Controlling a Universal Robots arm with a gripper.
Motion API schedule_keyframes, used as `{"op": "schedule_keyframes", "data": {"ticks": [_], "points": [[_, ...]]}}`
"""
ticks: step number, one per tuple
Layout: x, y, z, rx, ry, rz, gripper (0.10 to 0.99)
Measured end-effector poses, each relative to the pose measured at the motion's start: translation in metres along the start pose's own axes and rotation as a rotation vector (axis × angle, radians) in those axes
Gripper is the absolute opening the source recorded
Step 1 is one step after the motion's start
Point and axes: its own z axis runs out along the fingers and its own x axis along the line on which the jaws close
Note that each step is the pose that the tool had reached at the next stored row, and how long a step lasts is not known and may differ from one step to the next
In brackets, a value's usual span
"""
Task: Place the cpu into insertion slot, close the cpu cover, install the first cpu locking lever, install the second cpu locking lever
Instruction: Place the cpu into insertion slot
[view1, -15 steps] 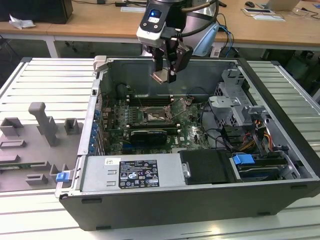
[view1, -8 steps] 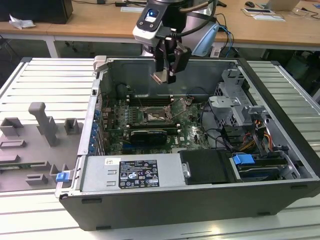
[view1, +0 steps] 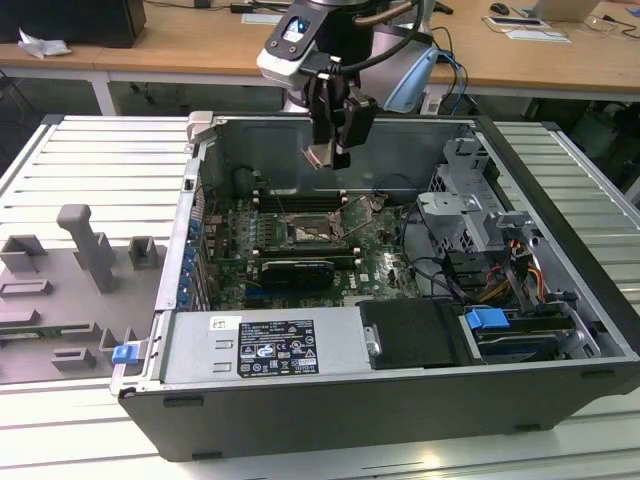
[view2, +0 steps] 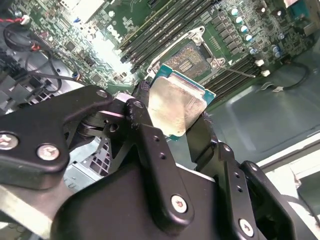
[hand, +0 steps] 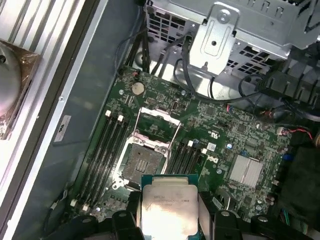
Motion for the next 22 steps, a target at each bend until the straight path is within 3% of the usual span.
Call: {"op": "schedule_keyframes", "data": {"ticks": [7,15,22], "points": [[0.0,-0.0001,0.0019,0.004,-0.0106,0.093,0.541],[0.0001,-0.0002,0.005,0.007,-0.0164,0.21,0.541],[0.0001,-0.0003,0.0072,0.009,-0.0183,0.256,0.541]]}}
